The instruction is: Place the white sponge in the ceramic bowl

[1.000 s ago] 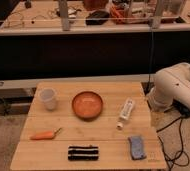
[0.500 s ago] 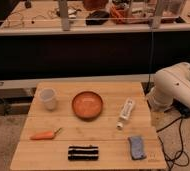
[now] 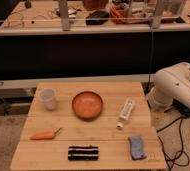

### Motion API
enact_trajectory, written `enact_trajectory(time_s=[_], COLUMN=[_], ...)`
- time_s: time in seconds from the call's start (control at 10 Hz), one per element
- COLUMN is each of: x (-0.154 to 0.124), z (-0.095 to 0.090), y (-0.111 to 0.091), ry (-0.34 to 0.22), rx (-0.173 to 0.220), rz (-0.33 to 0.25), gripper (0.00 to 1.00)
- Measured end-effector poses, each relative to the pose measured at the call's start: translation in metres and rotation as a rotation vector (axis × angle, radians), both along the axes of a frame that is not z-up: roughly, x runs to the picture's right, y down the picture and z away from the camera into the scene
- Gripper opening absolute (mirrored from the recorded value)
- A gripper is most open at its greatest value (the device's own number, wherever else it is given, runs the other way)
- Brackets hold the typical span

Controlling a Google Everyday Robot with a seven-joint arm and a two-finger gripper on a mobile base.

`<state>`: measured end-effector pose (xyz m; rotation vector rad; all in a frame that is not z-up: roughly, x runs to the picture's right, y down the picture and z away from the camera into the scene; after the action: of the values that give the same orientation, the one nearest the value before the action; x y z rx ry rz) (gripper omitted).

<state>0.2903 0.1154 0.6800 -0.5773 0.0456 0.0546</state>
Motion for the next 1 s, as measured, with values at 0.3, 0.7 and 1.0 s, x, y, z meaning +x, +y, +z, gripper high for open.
enact_trajectory(time_s=[0.3, 0.7, 1.0], x=[-0.013, -0.022, -0.03], z=[-0.007, -0.006, -0.012], y=[0.035, 0.052, 0.08], ry=[-0.046, -0.082, -0.13], rx=[-0.022, -0.043, -0.064], rz=[-0.02, -0.045, -0.095], gripper=[0.8, 0.8, 0.8])
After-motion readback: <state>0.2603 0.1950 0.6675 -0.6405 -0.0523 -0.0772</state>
